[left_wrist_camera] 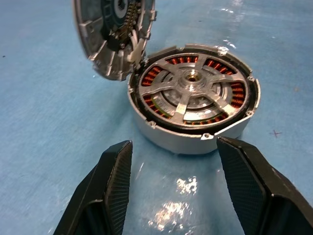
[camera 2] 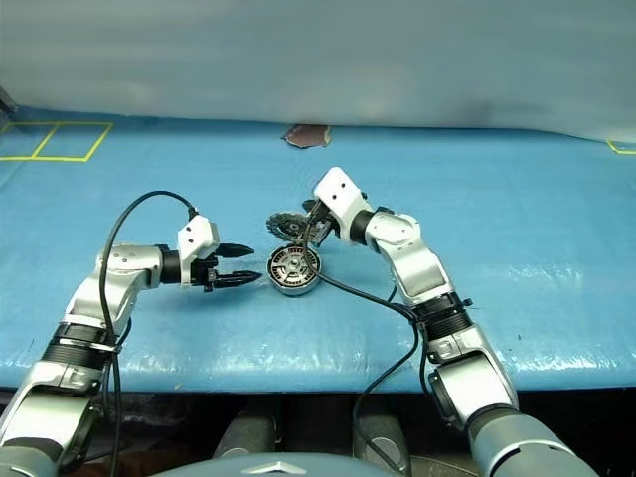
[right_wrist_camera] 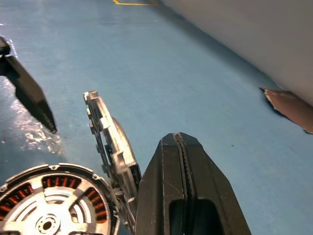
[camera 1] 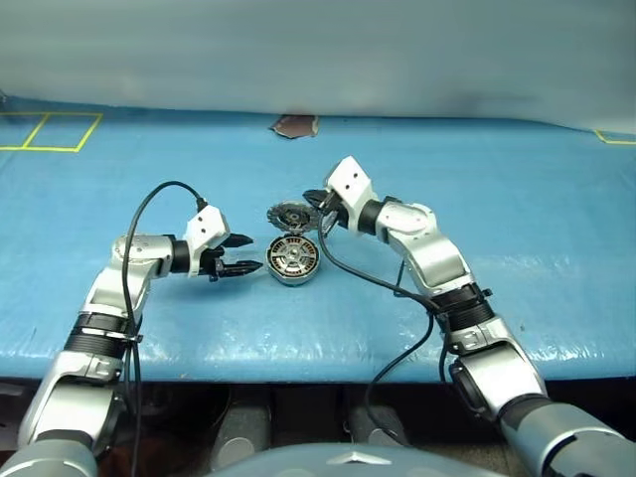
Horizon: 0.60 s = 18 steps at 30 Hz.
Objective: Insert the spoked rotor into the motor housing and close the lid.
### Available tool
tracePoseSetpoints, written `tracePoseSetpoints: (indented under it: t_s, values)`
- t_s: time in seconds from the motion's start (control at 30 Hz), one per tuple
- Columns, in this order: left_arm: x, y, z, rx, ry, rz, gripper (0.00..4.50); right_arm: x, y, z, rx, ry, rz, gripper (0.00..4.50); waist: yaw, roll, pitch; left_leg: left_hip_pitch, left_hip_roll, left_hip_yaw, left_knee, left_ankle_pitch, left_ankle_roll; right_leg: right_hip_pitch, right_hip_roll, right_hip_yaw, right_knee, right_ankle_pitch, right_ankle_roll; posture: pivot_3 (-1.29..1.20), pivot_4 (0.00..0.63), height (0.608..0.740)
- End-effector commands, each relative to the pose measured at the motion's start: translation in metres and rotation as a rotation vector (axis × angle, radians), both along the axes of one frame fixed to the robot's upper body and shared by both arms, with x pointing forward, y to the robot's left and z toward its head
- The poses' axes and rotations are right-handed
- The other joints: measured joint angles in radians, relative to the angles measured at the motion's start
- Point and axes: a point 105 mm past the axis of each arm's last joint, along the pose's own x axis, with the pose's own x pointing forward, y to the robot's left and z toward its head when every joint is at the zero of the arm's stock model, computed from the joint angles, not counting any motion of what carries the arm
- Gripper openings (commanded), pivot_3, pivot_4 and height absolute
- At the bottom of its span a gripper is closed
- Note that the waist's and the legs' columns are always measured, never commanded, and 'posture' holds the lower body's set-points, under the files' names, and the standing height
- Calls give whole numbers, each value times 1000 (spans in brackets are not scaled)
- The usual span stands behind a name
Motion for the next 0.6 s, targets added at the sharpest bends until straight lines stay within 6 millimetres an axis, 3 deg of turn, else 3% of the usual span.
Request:
tracePoseSetpoints:
  t_s: [0.03,0.33,0.6]
  values:
    - [4,8,20,-21,-69,39,2968,-6,17,12,9,-40,78,0,0,0,0,0,0,0,0,0,0,0,0,0,0,0,0,0,150,740]
    - [10,19,30,-39,-113,110,2968,-40,21,-11,-34,14,177,0,3,0,0,0,0,0,-2,0,-1,0,0,0,0,0,0,0,150,740]
    - [10,12,28,-82,-102,116,2968,-62,16,-44,-52,110,163,0,3,0,0,1,0,0,-2,1,-1,0,0,0,0,-1,1,0,150,740]
